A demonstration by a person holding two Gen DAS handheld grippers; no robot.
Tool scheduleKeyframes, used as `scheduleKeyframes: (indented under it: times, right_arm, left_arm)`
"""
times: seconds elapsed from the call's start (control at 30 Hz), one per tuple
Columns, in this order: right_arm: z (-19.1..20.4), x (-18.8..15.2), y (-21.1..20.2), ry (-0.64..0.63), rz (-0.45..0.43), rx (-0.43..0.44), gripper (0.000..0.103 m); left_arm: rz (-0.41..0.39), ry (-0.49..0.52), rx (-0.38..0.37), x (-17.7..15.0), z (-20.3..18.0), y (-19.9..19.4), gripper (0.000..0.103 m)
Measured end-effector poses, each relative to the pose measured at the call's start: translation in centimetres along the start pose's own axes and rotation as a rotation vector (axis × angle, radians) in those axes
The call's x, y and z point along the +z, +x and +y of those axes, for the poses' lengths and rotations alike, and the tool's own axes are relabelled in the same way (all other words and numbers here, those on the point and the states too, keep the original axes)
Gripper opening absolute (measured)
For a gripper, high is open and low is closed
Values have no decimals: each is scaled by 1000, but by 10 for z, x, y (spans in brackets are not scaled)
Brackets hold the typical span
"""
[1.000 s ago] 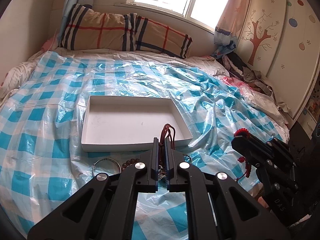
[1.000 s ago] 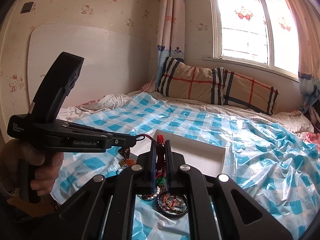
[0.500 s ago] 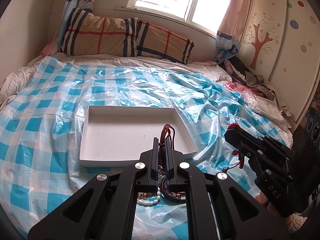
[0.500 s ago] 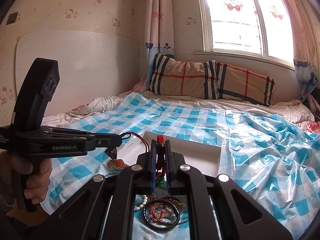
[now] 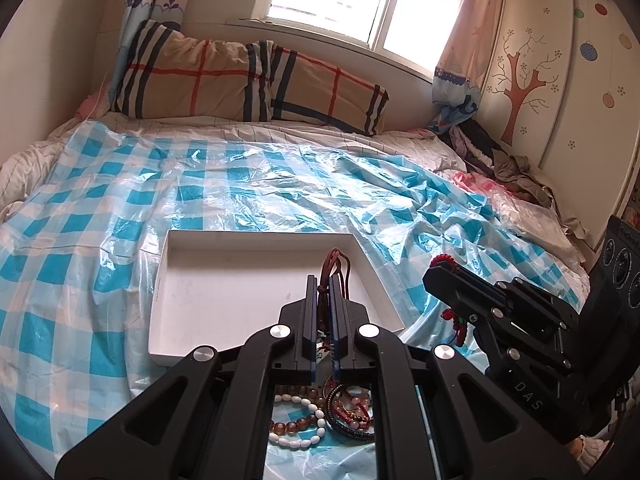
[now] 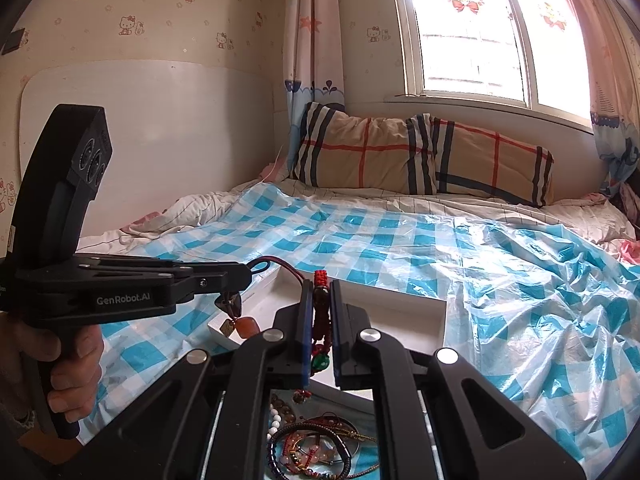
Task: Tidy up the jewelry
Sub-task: 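Lift and carry the necklace and bracelet in both tools over the white tray, then open both tools to drop the necklace and red bracelet into the tray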
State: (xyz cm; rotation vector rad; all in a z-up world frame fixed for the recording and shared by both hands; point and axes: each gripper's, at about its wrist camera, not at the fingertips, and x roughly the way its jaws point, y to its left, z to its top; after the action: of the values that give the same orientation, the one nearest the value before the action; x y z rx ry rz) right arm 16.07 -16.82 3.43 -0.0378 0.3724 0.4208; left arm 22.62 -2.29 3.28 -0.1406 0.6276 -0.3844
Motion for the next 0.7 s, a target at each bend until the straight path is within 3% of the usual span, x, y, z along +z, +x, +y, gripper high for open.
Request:
scheduleKeyframes:
  times: [0.57, 0.67, 0.7]
  right_arm:
    - [-18, 5, 61, -15, 18, -17, 10]
    - [-24, -2, 80, 9, 78, -46, 54]
    - [-25, -4, 80, 18, 91, -45, 54]
  left_arm:
    - [11, 12, 87, 3, 14, 46, 5]
    - [92, 2, 145, 1, 23, 69, 6]
    - [112, -11, 158, -1, 26, 73, 7]
